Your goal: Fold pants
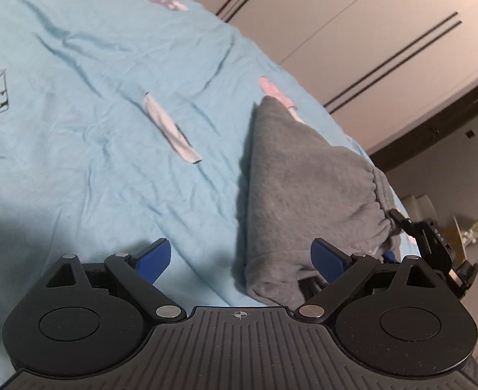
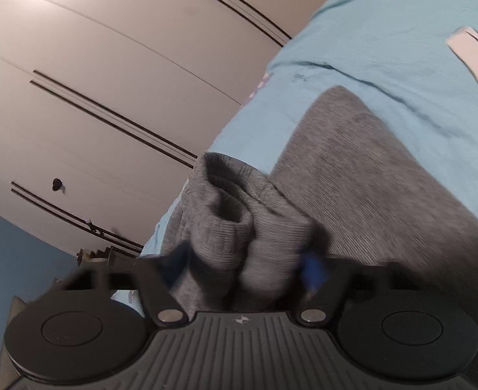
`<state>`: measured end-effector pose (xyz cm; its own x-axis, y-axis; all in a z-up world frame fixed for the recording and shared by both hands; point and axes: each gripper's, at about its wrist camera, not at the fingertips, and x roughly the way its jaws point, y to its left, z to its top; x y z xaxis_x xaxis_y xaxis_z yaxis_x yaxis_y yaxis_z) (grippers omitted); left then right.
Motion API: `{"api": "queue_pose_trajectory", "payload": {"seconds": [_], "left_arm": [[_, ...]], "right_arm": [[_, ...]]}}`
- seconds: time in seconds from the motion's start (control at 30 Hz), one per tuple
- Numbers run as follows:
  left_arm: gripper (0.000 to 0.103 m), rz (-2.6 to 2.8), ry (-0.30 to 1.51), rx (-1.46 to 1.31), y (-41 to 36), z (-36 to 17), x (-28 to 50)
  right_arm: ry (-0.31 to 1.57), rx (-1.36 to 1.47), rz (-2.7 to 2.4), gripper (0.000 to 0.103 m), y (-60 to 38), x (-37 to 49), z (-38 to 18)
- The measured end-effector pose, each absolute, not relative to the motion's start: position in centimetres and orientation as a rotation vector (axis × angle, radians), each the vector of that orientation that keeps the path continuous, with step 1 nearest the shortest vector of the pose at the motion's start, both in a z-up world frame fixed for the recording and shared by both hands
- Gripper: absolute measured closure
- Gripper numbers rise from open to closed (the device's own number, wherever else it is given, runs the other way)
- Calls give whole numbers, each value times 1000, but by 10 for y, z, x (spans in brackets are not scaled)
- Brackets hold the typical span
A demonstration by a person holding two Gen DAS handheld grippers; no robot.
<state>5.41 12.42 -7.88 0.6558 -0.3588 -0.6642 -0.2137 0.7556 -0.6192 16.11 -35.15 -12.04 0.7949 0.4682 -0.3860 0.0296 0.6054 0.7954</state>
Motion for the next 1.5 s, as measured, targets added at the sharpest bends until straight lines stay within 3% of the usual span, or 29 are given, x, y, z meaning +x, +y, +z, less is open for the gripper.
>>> {"api": "queue_pose_trajectory", "payload": {"seconds": [0.1,0.17,0.2,0.23,0.43,0.6,0.67,0.77,0.87,0.97,1.03,1.1,1.23,1.33,1.5], "left_arm": [[7,-84,898,-746,127,-85,58],[7,-86,915,-755,127,-86,57],[7,-86,922,-760,127,-86,56],[7,-82,926,-768,128,-85,55],[7,-81,899,-801,133,-78,46],[6,-56,893,-780,133,-76,42],[6,-34,918,-730,124,-74,49],[6,-58,944,-618,97,-66,64],[6,-102,917,-516,70,-49,74],[6,-125,907,-425,48,-41,89],[6,-140,930,-335,30,-43,102],[6,-140,964,-228,11,-51,111],[2,-110,1017,-90,-8,-73,115],[2,-118,1035,-113,5,-64,107],[3,-167,1044,-88,26,-42,76]], "right_arm": [[650,919,260,28,-349,169,-125],[650,882,246,26,-342,171,-118],[656,857,234,33,-336,173,-113],[658,838,234,50,-331,176,-107],[491,860,279,56,-322,137,-47],[369,885,215,57,-351,62,-46],[395,740,75,56,-362,41,-63],[589,548,-65,54,-367,47,-102],[549,603,-62,41,-370,40,-87],[455,379,-71,32,-357,26,-56],[418,242,-52,15,-347,16,-44],[427,148,-33,7,-339,13,-47],[672,75,-67,1,-345,35,-91],[721,237,-48,1,-365,34,-88],[736,132,-32,1,-365,16,-74]]}}
